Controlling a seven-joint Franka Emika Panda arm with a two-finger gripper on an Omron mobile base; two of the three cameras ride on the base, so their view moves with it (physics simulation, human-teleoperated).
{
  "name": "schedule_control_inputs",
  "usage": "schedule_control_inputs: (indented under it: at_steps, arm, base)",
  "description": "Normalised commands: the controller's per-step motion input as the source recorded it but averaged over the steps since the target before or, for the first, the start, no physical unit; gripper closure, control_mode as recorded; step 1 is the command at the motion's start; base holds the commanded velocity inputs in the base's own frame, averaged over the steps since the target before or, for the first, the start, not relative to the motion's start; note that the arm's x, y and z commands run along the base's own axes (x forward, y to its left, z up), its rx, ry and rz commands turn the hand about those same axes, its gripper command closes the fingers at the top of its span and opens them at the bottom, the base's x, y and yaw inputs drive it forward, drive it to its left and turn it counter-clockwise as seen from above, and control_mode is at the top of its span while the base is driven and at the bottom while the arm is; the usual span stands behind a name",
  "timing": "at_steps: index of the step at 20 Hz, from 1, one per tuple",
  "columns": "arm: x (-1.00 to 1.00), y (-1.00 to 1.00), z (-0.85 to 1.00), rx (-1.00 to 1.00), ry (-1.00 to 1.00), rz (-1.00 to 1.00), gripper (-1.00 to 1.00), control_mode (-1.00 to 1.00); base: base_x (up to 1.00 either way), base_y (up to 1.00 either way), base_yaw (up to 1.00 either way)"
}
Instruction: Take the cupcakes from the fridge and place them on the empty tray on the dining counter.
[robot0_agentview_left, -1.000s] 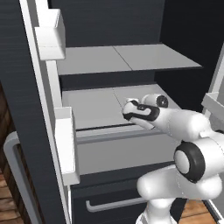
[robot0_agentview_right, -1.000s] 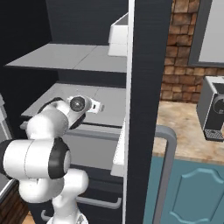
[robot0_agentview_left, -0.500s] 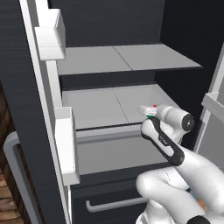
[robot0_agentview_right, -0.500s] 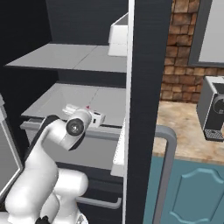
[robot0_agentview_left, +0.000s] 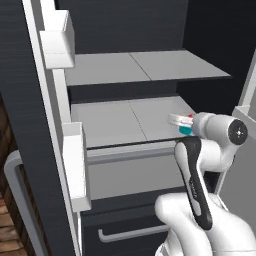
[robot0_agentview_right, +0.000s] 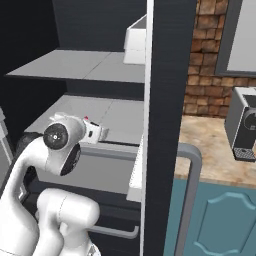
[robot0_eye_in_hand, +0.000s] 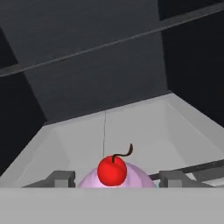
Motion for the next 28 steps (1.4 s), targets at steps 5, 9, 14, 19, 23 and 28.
schedule_control_inputs:
  at_steps: [5, 9, 14, 19, 23, 28]
  arm:
    - [-0.9, -0.02, 0.97, 0.0, 0.48, -0.05, 1.0, -1.0]
    - [-1.0, -0.21, 0.15, 0.02, -0.26, -0.03, 1.0, -1.0]
    - [-1.0, -0.03, 0.27, 0.01, -0.4, 0.0, 1.0, -1.0]
    - [-0.93, 0.1, 0.65, 0.0, -0.2, 0.0, 1.0, -1.0]
    - [-0.88, 0.0, 0.47, 0.0, -0.12, 0.0, 1.0, -1.0]
    - [0.0, 0.0, 0.0, 0.0, 0.0, 0.0, 1.0, 1.0]
  base:
    - [0.0, 0.0, 0.0]
    - [0.0, 0.0, 0.0]
    - [0.0, 0.0, 0.0]
    - [0.0, 0.0, 0.0]
    - [0.0, 0.0, 0.0]
    - [-1.0, 0.04, 0.06]
